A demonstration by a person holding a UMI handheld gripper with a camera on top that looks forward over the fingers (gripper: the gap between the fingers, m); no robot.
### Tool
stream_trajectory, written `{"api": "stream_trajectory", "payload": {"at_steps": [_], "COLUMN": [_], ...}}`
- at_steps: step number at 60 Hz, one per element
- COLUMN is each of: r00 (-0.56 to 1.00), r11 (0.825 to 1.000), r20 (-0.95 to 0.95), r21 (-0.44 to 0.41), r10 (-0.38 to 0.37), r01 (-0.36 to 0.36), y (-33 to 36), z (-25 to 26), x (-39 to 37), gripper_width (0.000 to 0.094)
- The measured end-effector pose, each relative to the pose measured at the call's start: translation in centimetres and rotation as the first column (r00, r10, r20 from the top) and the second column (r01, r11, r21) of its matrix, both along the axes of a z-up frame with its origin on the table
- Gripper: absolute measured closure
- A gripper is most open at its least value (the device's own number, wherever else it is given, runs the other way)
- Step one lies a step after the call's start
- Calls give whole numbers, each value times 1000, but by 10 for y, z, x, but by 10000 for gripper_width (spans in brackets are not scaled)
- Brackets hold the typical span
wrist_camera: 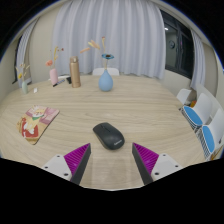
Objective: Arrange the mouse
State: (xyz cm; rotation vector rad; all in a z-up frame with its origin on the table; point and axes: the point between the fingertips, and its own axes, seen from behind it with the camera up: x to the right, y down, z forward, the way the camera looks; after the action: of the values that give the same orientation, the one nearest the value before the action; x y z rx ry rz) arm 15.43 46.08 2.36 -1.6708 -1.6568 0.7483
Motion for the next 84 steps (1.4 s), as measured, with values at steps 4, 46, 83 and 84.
{"api": "stream_trajectory", "payload": {"at_steps": [4, 46, 83, 84], "r00": [1000, 998, 987, 987], "r11": [1000, 998, 972, 971], "r20": [7, 44, -45, -35], "r21": [8, 24, -174, -173], "r10": [-12, -53, 153, 159], "r01": [12, 52, -159, -163], "y": [6, 24, -283, -293], "z": [-11, -33, 93, 83], "x": [-18, -108, -161, -160], "gripper_width": [77, 532, 597, 598]}}
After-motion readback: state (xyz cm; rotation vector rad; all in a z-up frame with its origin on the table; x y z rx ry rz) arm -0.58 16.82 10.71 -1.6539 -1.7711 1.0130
